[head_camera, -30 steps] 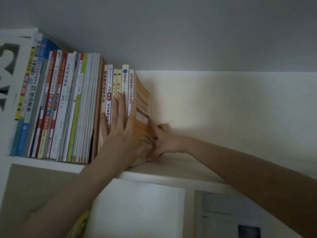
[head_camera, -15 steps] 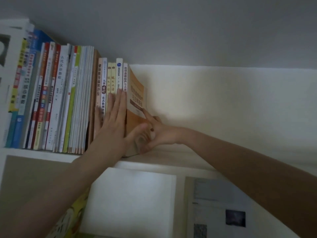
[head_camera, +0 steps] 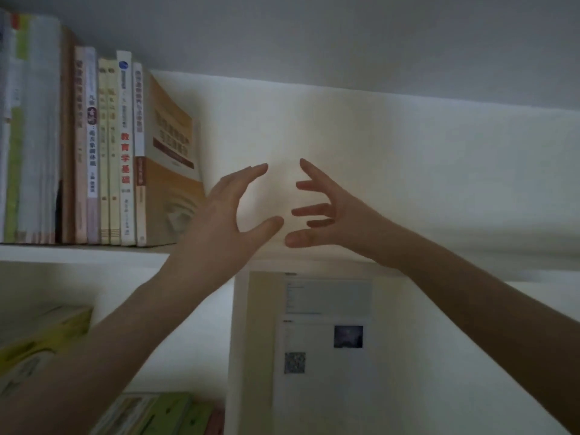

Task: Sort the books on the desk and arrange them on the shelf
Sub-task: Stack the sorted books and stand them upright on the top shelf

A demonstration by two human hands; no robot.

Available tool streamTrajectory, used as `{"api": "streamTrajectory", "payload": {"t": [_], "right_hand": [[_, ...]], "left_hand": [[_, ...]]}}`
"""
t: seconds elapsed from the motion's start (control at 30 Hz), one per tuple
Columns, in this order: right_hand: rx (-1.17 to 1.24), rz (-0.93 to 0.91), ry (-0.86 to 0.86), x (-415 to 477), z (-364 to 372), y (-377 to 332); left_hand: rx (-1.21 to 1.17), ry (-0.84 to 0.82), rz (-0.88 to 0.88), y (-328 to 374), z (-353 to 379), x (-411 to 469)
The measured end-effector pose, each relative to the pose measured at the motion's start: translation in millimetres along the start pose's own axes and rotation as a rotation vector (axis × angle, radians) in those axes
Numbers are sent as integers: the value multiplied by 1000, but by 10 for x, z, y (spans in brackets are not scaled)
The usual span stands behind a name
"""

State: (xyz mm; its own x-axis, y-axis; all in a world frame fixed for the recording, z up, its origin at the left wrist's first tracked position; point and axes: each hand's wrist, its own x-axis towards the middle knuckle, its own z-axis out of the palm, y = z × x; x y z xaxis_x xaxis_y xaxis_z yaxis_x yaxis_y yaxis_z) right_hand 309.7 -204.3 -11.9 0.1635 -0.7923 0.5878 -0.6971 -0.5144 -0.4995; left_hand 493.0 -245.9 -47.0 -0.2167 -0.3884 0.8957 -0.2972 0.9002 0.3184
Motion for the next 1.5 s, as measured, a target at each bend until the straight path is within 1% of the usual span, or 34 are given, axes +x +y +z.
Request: {"api": "streamTrajectory", "payload": {"t": [0.1,0.2,0.27,0.33,0.4,0.53,0.63,0.7,0.77,0.87,0.93,1.0,1.13,1.23,1.27,1.37,1.5], "right_hand": [[11,-23,89,-395,-150,-52],[24,-30,138,-872,-254,-49],[35,8,158,-1227,-292,20],[37,64,170,-1590,-299,143],[56,140,191,-1951,-289,321],[80,311,201,-2664,-207,719],[132,469,196,-3156,-122,1012],[169,586,188,-3475,-57,1237],[190,692,178,-3795,8,1485],[211,861,207,-4290,77,1859],[252,987,224,-4625,152,2076],[328,1099,261,-4934,260,2272],[443,1303,316,-5409,546,2651],[508,1387,339,-5635,744,2899],[517,1412,339,-5693,804,2974],[546,1501,330,-5805,1018,3158],[589,1573,348,-5904,1240,3346]], "left_hand": [[-98,4,61,191,134,-135],[-191,-6,104,393,269,-382],[-248,-16,142,525,368,-582],[-347,-27,142,634,499,-823],[-426,-86,115,711,698,-1091],[-466,-281,35,780,1253,-1676],[-521,-450,-126,707,1747,-2098],[-511,-574,-232,592,2105,-2422],[-504,-744,-406,451,2443,-2792],[-467,-1014,-688,288,2846,-3331],[-394,-1143,-782,205,3049,-3665],[-331,-1235,-852,162,3203,-3932],[-323,-1320,-1128,151,3499,-4324],[-392,-1321,-1413,199,3679,-4473],[-413,-1327,-1472,203,3744,-4520],[-464,-1331,-1557,130,3880,-4675],[-522,-1327,-1516,58,4001,-4866]]}}
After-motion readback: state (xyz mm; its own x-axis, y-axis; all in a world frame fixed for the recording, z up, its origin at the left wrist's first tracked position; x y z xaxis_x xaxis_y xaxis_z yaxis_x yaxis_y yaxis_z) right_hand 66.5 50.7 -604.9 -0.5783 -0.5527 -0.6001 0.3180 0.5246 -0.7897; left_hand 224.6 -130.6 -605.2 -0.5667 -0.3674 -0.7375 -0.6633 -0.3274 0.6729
